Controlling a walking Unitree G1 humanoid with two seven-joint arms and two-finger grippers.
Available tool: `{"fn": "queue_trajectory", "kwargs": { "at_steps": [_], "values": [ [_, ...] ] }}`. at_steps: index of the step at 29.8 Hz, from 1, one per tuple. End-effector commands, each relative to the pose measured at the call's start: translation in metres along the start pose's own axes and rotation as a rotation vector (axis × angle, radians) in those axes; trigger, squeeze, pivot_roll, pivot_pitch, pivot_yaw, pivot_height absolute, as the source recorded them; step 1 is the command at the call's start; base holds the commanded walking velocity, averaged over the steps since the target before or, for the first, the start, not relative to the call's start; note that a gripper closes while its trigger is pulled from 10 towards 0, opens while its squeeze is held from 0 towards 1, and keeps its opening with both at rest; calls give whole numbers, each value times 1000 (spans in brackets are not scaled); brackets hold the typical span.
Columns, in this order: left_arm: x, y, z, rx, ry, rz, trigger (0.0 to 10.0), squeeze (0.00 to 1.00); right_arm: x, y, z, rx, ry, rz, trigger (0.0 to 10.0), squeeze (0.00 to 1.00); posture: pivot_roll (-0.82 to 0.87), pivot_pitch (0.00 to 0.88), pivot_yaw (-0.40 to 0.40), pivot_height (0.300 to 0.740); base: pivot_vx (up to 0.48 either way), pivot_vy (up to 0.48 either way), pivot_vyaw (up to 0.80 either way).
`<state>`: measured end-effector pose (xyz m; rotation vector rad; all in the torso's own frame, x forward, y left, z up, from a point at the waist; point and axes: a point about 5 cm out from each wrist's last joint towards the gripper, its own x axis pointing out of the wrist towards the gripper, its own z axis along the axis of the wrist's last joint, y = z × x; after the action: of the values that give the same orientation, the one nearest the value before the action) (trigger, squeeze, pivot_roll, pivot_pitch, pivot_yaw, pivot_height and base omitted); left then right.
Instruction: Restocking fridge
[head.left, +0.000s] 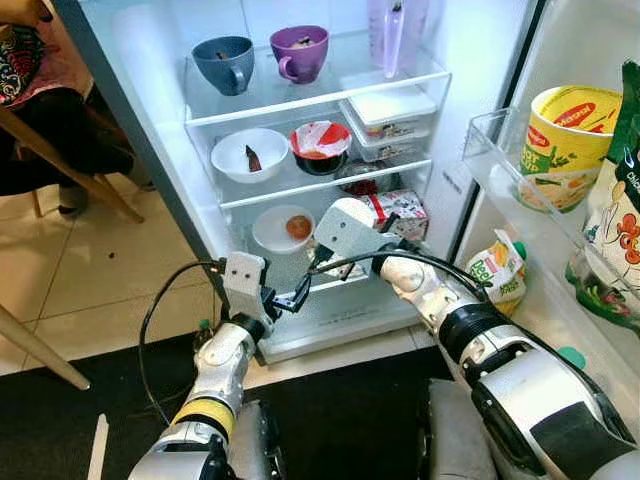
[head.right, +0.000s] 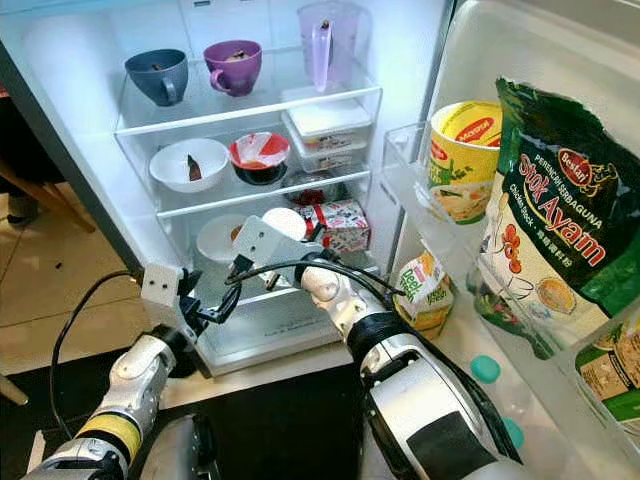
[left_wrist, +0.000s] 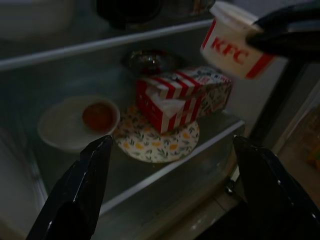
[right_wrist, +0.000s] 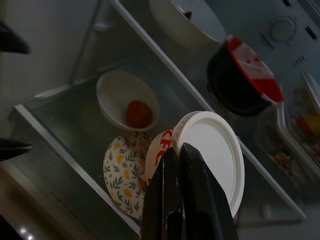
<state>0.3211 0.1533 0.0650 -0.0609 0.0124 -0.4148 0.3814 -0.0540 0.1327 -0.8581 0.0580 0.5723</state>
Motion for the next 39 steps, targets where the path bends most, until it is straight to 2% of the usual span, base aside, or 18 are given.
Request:
{"fn": "queue_trajectory", "kwargs": {
  "at_steps": [1, 2, 7, 13, 14, 16, 20, 22, 28, 30, 33, 35, 37, 39],
  "values": [
    [0, 2, 2, 12, -4, 5, 10000, 0, 2, -1, 13, -67, -48, 23, 10000, 0, -37, 53, 49, 487, 0, 0, 0],
    [0, 2, 2, 13, -5, 5, 10000, 0, 3, -2, 14, -80, -51, 24, 10000, 0, -37, 53, 49, 487, 0, 0, 0],
    [1, 2, 8, 22, -32, 15, 10000, 0, 4, -28, 37, -252, -116, 5, 10000, 0, -35, 79, 45, 487, 0, 0, 0],
    [3, 4, 17, 34, -70, 17, 10000, 0, 3, -42, 47, -296, -133, -23, 10000, 0, -27, 98, 40, 487, 0, 0, 0],
    [5, 6, 25, 47, -100, 24, 10000, 0, 3, -50, 55, -315, -150, -35, 10000, 0, -25, 116, 37, 487, 0, 0, 0],
    [5, 6, 25, 47, -100, 24, 10000, 0, 3, -50, 55, -315, -150, -35, 10000, 0, -25, 116, 37, 487, 0, 0, 0],
    [7, 8, 39, 67, -149, 32, 10000, 0, 3, -63, 68, -351, -165, -49, 10000, 0, -23, 134, 33, 487, 0, 0, 0],
    [13, 6, 51, 80, -189, 32, 10000, 0, 2, -69, 72, -366, -165, -55, 10000, 0, -15, 164, 31, 487, 0, 0, 0],
    [21, 0, 75, 112, -257, 12, 10000, 0, -1, -86, 82, -376, -169, -92, 10000, 0, -13, 195, 30, 487, 0, 0, 0],
    [21, 0, 75, 112, -257, 12, 10000, 0, -1, -86, 82, -376, -169, -92, 10000, 0, -13, 195, 30, 487, 0, 0, 0],
    [25, 0, 89, 114, -299, 16, 10000, 0, -2, -96, 89, -370, -176, -117, 10000, 0, -3, 232, 25, 487, 0, 0, 0],
    [25, 0, 89, 114, -299, 16, 10000, 0, -2, -96, 89, -370, -176, -117, 10000, 0, -3, 232, 25, 487, 0, 0, 0],
    [27, -2, 103, 122, -334, 14, 10000, 0, -5, -105, 96, -368, -183, -140, 10000, 0, 1, 250, 23, 487, 0, 0, 0],
    [27, -3, 107, 125, -342, 13, 10000, 0, -6, -109, 99, -369, -186, -147, 10000, 0, 0, 258, 24, 487, 0, 0, 0]
  ]
}}
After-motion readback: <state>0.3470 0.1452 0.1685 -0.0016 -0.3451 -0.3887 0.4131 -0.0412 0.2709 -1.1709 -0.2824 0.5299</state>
